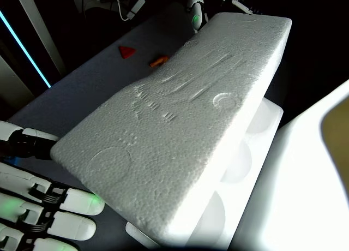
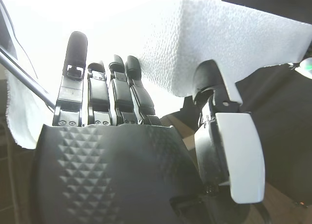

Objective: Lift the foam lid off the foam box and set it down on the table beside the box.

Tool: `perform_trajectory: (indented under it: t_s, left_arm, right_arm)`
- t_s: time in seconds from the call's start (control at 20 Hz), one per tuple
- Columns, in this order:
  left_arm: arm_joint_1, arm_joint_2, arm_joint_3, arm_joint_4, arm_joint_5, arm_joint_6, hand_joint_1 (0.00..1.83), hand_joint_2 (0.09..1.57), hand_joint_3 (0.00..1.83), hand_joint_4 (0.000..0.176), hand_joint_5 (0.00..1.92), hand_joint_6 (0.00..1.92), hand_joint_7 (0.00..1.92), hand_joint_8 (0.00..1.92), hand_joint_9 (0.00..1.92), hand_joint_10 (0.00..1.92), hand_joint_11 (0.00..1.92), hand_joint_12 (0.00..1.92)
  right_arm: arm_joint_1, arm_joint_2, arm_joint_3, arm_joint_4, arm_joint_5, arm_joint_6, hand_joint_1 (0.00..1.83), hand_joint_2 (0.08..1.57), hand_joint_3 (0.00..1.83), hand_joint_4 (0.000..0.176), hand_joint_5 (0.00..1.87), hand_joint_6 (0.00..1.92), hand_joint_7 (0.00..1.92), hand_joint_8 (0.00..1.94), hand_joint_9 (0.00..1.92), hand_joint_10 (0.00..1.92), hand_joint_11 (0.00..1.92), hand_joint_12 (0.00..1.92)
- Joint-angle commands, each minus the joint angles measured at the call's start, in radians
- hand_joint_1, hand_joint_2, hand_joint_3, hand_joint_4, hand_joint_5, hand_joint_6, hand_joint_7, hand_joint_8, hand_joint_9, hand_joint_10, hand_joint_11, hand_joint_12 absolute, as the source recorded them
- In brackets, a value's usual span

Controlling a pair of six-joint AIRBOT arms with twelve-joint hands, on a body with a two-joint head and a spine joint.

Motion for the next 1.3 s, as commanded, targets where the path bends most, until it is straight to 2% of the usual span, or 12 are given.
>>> perform_trajectory:
  t_s: [0.0,0.25,0.35,0.45,0.6,0.65,0.8,0.9,1.0,1.15,1.2,1.25]
  left_arm:
    - [0.003,0.009,-0.018,0.094,-0.142,-0.005,0.19,1.07,0.0,0.056,0.09,0.0,0.0,0.0,0.0,0.0,0.0,0.0]
    - [0.053,0.054,-0.087,0.105,-0.149,-0.004,0.21,1.11,0.01,0.053,0.1,0.0,0.0,0.0,0.0,0.0,0.0,0.0]
    - [0.071,0.064,-0.105,0.105,-0.154,-0.004,0.21,1.11,0.01,0.048,0.1,0.01,0.0,0.0,0.0,0.0,0.0,0.0]
    - [0.092,0.077,-0.128,0.104,-0.166,-0.008,0.18,1.11,0.0,0.051,0.1,0.0,0.0,0.0,0.0,0.0,0.0,0.0]
    - [0.126,0.09,-0.157,0.109,-0.164,-0.011,0.2,1.12,0.01,0.046,0.09,0.0,0.0,0.0,0.0,0.0,0.0,0.0]
    - [0.136,0.092,-0.163,0.108,-0.163,-0.013,0.18,1.11,0.0,0.062,0.09,0.0,0.0,0.0,0.0,0.0,0.0,0.0]
    - [0.171,0.092,-0.178,0.097,-0.171,-0.03,0.18,1.11,0.0,0.037,0.1,0.01,0.0,0.0,0.0,0.0,0.0,0.0]
    - [0.204,0.093,-0.189,0.088,-0.178,-0.038,0.14,1.1,0.0,0.041,0.1,0.0,0.0,0.0,0.0,0.0,0.0,0.0]
    - [0.229,0.087,-0.194,0.077,-0.181,-0.052,0.12,1.1,0.0,0.031,0.11,0.0,0.0,0.0,0.0,0.0,0.0,0.0]
    - [0.262,0.078,-0.2,0.059,-0.188,-0.068,0.12,1.09,0.0,0.028,0.12,0.01,0.0,0.0,0.0,0.0,0.0,0.0]
    - [0.273,0.074,-0.201,0.049,-0.192,-0.07,0.12,1.09,0.0,0.047,0.11,0.01,0.0,0.0,0.0,0.0,0.0,0.0]
    - [0.289,0.065,-0.199,0.035,-0.197,-0.076,0.12,1.09,0.0,0.047,0.11,0.01,0.0,0.0,0.0,0.0,0.0,0.0]
  right_arm:
    - [0.003,0.006,-0.012,-0.095,0.119,0.013,0.35,1.33,0.0,0.0,0.12,0.25,0.12,0.0,0.05,0.05,0.0,0.85]
    - [-0.048,0.031,-0.058,-0.102,0.131,0.023,0.29,1.32,0.0,0.0,0.15,0.19,0.15,0.01,0.09,0.11,0.0,1.15]
    - [-0.077,0.034,-0.066,-0.102,0.15,0.047,0.29,1.31,0.0,0.0,0.17,0.14,0.14,0.0,0.07,0.14,0.0,1.17]
    - [-0.109,0.035,-0.074,-0.102,0.174,0.078,0.31,1.31,0.0,0.0,0.19,0.09,0.11,0.0,0.03,0.12,0.0,0.91]
    - [-0.155,0.046,-0.097,-0.107,0.178,0.094,0.26,1.32,0.0,0.0,0.18,0.07,0.07,0.0,0.03,0.12,0.0,0.87]
    - [-0.164,0.046,-0.1,-0.107,0.179,0.1,0.25,1.33,0.0,0.0,0.17,0.05,0.04,0.0,0.01,0.07,0.0,0.73]
    - [-0.195,0.046,-0.109,-0.103,0.183,0.124,0.27,1.34,0.01,0.0,0.17,0.02,0.01,0.01,0.0,0.0,0.0,0.41]
    - [-0.225,0.045,-0.116,-0.096,0.189,0.137,0.25,1.37,0.0,0.0,0.16,0.0,0.04,0.01,0.0,0.0,0.0,0.25]
    - [-0.267,0.045,-0.122,-0.084,0.189,0.158,0.19,1.37,0.0,0.0,0.14,0.0,0.01,0.01,0.0,0.0,0.0,0.09]
    - [-0.323,0.036,-0.123,-0.06,0.201,0.193,0.22,1.35,0.0,0.0,0.15,0.0,0.04,0.0,0.01,0.0,0.0,0.23]
    - [-0.347,0.031,-0.123,-0.049,0.205,0.202,0.17,1.36,0.0,0.0,0.18,0.01,0.08,0.01,0.07,0.02,0.0,0.48]
    - [-0.376,0.025,-0.122,-0.033,0.206,0.211,0.17,1.36,0.0,0.0,0.18,0.01,0.08,0.01,0.07,0.02,0.0,0.48]
